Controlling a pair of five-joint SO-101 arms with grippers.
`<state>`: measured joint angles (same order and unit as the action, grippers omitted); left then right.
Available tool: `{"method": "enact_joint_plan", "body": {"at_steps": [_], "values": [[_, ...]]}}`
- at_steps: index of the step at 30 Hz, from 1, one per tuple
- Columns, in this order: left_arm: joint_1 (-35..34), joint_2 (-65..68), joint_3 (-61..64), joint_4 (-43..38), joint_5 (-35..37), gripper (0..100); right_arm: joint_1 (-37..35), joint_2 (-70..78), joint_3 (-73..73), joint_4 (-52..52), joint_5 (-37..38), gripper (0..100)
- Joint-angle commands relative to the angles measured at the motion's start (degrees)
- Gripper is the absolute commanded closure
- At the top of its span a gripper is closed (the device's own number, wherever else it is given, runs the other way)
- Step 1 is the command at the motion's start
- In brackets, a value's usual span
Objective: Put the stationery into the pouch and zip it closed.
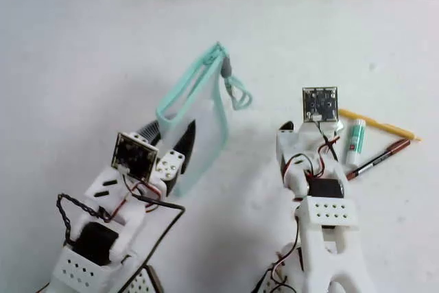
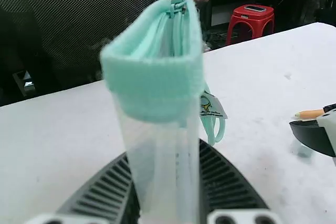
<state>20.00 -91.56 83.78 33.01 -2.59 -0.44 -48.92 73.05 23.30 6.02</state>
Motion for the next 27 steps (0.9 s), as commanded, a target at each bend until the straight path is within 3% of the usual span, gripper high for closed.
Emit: {"method": "enact_joint_plan", "body": {"at_steps": [1, 12, 15, 22, 27], "values": [[0.2, 0.2, 0.1, -0.6, -0.8, 89, -0.1, -1.2, -0.3, -1.0, 0.0, 74.4], [0.2, 0.2, 0.1, -0.6, -0.8, 89, 0.1, -1.2, -0.4, -0.9, 0.2, 74.4], [0.2, 0.2, 0.0, -0.6, -0.8, 89, 2.2, -0.7, -1.7, -0.3, 4.2, 74.5], [0.2, 0.2, 0.0, -0.6, -0.8, 89, 6.8, -0.6, -7.6, 8.7, 4.4, 74.5], [0.1, 0.2, 0.0, -0.6, -0.8, 89, 9.8, 5.3, -12.5, 9.6, 4.1, 74.5]]}}
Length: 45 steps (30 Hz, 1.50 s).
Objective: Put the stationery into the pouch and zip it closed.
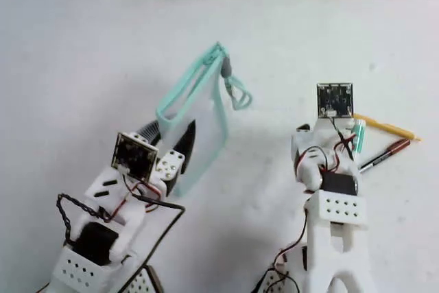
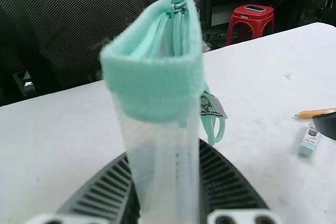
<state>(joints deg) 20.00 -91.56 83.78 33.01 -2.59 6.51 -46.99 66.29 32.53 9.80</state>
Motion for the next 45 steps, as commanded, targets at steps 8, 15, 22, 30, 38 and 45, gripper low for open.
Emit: {"method": "enact_joint_plan", "body": {"at_steps": [8, 15, 22, 30, 38, 45], "values": [[0.1, 0.2, 0.1, -0.6, -0.8, 89, 14.2, 39.5, -33.8, 9.6, -3.7, 74.4], [0.1, 0.2, 0.1, -0.6, -0.8, 89, 14.2, 61.5, -60.7, 24.3, -3.8, 74.4], [0.3, 0.2, 0.0, -0.6, -0.8, 89, 16.1, 70.2, -68.8, 24.7, -3.8, 74.4], [0.6, 0.2, -0.1, -0.6, -0.8, 89, 17.8, 71.1, -68.7, 26.8, -3.4, 74.4], [0.4, 0.2, 0.0, -0.6, -0.8, 89, 17.4, 71.9, -67.8, 26.4, -3.3, 74.5], [0.2, 0.2, 0.0, -0.6, -0.8, 89, 17.4, 77.2, -70.2, 26.1, -1.5, 87.9]]}}
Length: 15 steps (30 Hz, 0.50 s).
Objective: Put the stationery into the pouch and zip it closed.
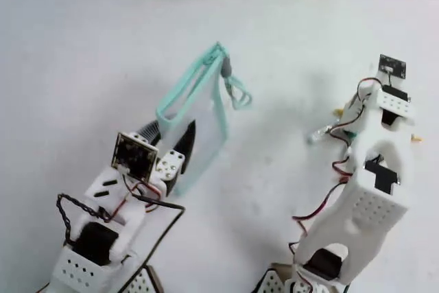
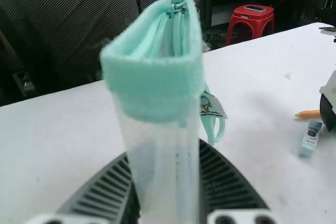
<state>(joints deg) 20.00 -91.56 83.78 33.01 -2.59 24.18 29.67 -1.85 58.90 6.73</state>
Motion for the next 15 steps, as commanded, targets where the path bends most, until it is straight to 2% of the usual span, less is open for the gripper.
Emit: {"method": "enact_joint_plan", "body": {"at_steps": [1, 6, 15], "values": [[0.2, 0.2, 0.0, -0.6, -0.8, 89, -0.3, 0.8, -2.2, -0.3, 1.8, 90.2], [0.2, 0.2, 0.0, -0.5, -0.8, 89, 0.7, -3.1, -2.2, 2.0, 1.7, 98.4], [0.5, 0.2, 0.1, -0.4, -0.8, 89, -3.9, -27.2, -2.0, 11.8, 1.7, 97.9]]}}
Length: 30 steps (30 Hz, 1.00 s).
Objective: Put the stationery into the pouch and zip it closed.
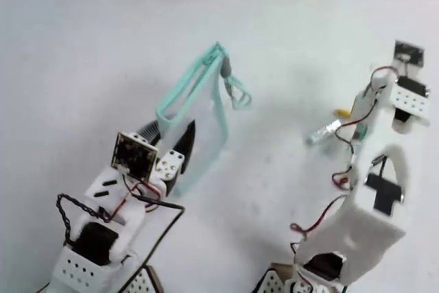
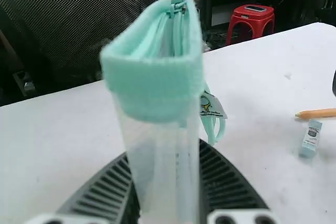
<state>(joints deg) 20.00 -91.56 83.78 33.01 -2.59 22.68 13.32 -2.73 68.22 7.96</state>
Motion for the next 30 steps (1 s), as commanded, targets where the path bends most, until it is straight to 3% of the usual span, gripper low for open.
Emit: {"method": "enact_joint_plan", "body": {"at_steps": [1, 11, 19, 23, 30], "values": [[0.7, 0.2, 0.1, -0.2, -0.8, 89, -3.2, -13.8, -1.1, 3.3, 0.5, 97.9], [0.7, 0.2, 0.1, -0.1, -0.4, 83, -16.5, -40.7, -1.4, 5.1, 0.5, 97.9], [2.6, 0.2, -0.5, 1.7, -0.7, 82, -40.9, -61.5, -4.0, -2.3, 1.0, 97.9], [4.5, 0.2, -2.5, 5.1, -0.5, 81, -49.7, -62.0, -3.3, -6.8, 1.0, 97.9], [4.2, 0.2, -2.7, 5.1, -0.7, 81, -55.5, -55.7, 3.6, -14.2, 0.6, 97.9]]}}
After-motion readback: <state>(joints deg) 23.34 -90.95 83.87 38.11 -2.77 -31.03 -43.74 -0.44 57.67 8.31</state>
